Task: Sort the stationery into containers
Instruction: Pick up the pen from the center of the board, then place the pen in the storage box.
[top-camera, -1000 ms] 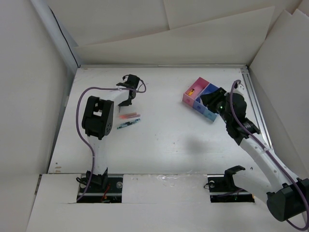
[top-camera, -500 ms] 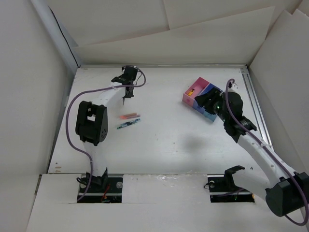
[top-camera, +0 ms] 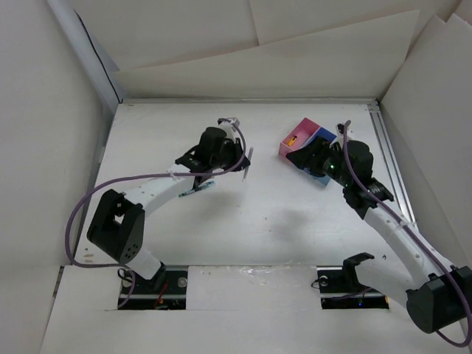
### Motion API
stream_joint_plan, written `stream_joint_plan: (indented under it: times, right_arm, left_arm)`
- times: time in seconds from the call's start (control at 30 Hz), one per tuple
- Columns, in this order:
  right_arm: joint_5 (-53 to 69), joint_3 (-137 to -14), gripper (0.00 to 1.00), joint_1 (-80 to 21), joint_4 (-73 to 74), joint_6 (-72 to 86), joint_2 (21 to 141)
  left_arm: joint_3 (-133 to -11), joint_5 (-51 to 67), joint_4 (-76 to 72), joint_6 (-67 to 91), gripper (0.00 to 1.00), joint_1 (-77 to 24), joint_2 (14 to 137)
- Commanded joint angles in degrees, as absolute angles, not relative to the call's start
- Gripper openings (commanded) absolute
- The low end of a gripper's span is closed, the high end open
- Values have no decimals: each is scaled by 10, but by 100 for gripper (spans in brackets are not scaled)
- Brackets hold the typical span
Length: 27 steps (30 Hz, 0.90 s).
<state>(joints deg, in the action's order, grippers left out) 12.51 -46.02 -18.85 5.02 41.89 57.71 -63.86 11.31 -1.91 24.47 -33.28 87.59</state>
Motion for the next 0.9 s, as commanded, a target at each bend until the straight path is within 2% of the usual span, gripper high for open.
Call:
stream_joint_plan:
  times: [0.0, 0.27, 0.57, 0.87]
  right_arm:
    - [179, -471, 72, -199, 5, 416, 552]
    - [172, -466, 73, -210, 5, 421, 552]
    - [37, -465, 73, -210, 57, 421, 578]
    - [53, -465, 55, -210, 52, 421, 620]
  left_arm:
    - [-601, 188, -136, 298, 0, -356, 881]
    - [-601, 263, -233, 319, 0, -412, 932]
    - [-589, 308, -305, 337, 0, -432, 932]
    - [-576, 330, -325, 337, 0, -432, 932]
